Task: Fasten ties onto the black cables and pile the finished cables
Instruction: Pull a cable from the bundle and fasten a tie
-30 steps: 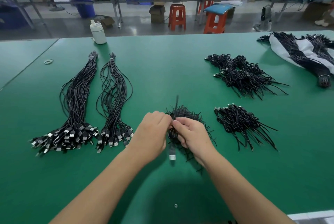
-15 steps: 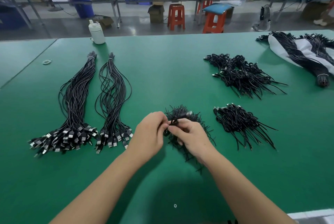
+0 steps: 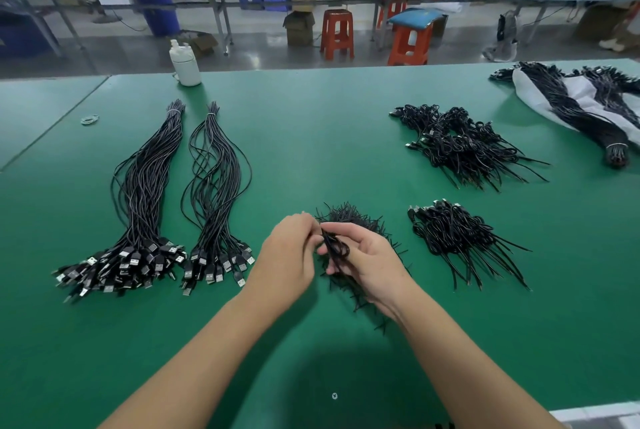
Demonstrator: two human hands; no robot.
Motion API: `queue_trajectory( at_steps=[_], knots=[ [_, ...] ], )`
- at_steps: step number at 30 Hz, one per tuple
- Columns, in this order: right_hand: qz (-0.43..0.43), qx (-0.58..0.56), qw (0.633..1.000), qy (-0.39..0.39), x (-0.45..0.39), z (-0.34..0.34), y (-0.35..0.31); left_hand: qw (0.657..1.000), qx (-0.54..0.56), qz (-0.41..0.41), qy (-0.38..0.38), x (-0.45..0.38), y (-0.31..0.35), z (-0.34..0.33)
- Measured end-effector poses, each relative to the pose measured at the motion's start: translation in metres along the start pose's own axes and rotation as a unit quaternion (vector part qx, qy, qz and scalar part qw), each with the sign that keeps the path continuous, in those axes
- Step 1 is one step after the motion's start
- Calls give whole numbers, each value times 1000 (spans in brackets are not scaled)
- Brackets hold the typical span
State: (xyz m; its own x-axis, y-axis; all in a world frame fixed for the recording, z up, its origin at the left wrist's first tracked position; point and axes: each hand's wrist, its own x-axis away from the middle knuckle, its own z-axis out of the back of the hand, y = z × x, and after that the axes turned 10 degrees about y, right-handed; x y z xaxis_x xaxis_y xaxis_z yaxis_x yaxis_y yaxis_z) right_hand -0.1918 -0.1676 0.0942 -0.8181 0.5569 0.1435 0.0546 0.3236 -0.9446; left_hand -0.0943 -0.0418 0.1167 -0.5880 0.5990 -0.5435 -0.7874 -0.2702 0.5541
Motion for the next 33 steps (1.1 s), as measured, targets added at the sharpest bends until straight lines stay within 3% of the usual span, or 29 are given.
queue_trajectory(
  at_steps=[3,9,16,26,33],
  knots=[
    [10,45,999,-25,2,4,0,1000,4,26,-2,-3,-1,0],
    [52,164,985,34,2,8,0,1000,9,-7,-13,-2,4,0],
    [0,78,995,57,1,3,4,991,-73,-102,-54,1,2,-4],
    [27,49,998,1,6,6,1,996,24,72,-46,-6,1,-4],
    [43,109,990,79,4,7,1,993,51,93,-46,-3,6,-3]
  ],
)
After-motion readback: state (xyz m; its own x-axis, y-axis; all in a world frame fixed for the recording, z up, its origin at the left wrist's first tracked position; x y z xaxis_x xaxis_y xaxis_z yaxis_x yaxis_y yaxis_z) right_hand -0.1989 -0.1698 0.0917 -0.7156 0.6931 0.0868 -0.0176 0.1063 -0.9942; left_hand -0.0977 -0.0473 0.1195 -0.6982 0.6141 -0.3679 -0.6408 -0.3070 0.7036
